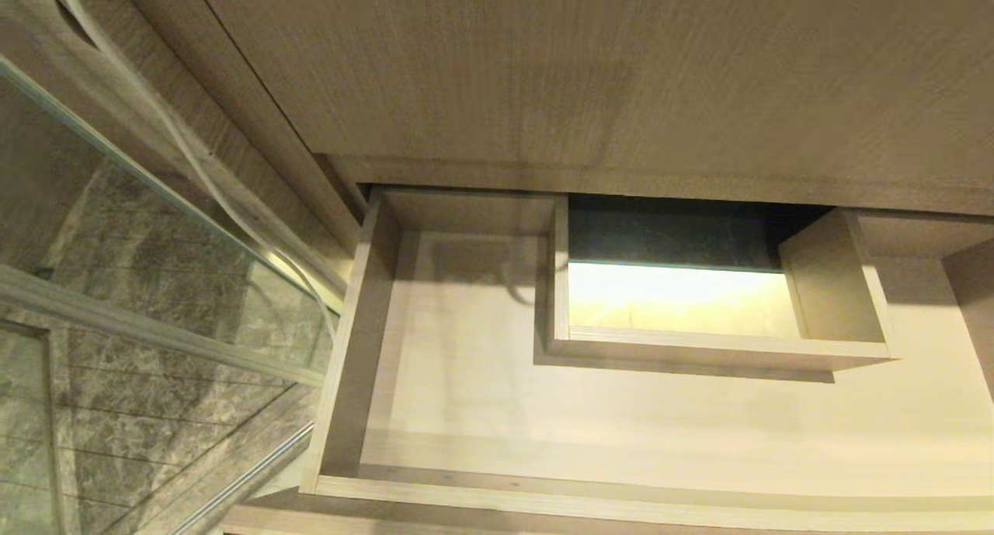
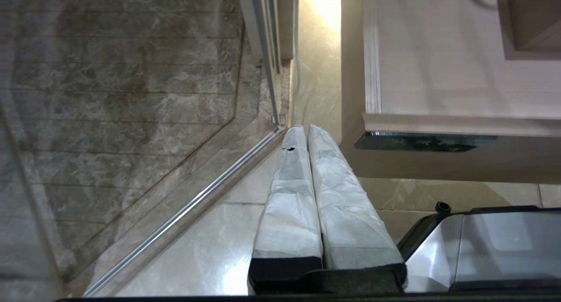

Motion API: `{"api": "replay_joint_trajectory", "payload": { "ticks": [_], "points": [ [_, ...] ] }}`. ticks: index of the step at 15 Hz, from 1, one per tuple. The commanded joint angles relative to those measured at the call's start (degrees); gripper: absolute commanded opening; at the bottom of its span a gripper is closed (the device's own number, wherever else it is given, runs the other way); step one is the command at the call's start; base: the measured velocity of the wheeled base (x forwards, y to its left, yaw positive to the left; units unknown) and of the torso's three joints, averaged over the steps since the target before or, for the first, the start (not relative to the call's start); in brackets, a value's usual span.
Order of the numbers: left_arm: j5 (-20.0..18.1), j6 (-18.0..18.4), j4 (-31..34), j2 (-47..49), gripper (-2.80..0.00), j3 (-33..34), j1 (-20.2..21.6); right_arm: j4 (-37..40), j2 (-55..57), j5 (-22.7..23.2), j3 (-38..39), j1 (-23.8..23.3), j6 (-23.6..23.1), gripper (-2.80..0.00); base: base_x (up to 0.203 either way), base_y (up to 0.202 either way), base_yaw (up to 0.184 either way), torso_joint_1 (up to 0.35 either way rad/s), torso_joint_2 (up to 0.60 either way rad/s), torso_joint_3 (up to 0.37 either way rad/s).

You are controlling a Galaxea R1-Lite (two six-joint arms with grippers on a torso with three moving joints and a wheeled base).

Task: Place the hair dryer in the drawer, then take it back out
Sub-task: Pick up the hairdryer

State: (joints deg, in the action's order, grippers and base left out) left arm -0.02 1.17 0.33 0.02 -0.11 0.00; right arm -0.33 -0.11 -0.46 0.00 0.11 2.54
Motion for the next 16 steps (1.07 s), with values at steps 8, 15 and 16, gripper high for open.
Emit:
{"api": "replay_joint_trajectory", "payload": {
  "ticks": [8, 15, 16],
  "points": [
    [0.1, -0.3, 0.0, 0.0, -2.8, 0.0, 0.0, 0.1, 0.1, 0.0, 0.0, 0.1, 0.0, -2.8, 0.0, 0.0, 0.0, 0.16, -0.3, -0.128],
    [0.1, -0.4, 0.0, 0.0, -2.8, 0.0, 0.0, 0.1, 0.1, -0.1, 0.0, 0.0, -0.1, -2.8, 0.002, -0.004, 0.035, 0.088, -0.25, -0.117],
    [0.1, -0.4, 0.0, 0.0, -2.8, 0.0, 0.0, 0.1, 0.1, -0.1, 0.0, 0.0, -0.1, -2.8, -0.001, -0.01, 0.164, 0.245, -0.5, -0.21]
  ]
}}
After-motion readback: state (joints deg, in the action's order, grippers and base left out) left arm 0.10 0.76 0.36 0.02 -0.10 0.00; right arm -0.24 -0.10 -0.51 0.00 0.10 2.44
